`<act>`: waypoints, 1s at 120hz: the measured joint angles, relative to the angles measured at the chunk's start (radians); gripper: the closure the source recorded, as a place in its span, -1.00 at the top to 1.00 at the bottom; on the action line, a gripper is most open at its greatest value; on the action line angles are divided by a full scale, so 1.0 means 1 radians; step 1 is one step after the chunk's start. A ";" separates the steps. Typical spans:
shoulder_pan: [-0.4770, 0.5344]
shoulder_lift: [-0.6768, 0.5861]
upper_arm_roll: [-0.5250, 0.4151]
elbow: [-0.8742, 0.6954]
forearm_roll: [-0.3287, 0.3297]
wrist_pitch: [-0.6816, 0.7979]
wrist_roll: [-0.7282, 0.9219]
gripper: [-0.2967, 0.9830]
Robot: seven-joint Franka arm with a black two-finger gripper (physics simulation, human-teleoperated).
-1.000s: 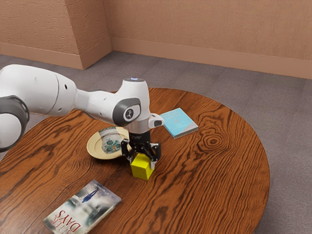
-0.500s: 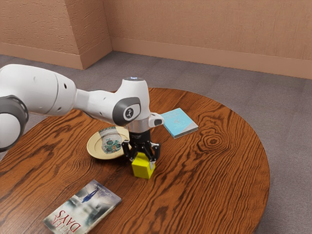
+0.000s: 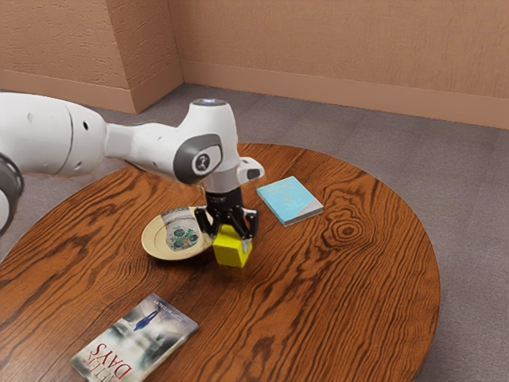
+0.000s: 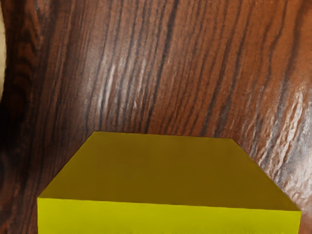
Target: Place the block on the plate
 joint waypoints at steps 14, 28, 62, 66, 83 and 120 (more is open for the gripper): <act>0.004 -0.013 0.003 0.021 0.004 -0.019 0.002 0.02; 0.022 -0.018 0.003 0.059 0.013 -0.043 0.004 0.02; 0.102 -0.038 0.003 0.076 0.038 -0.072 0.012 0.02; 0.113 -0.040 0.003 0.076 0.041 -0.073 0.013 0.02; 0.154 -0.046 0.016 0.077 0.047 -0.076 0.020 0.02; 0.167 -0.018 0.081 0.080 0.047 -0.057 0.033 0.03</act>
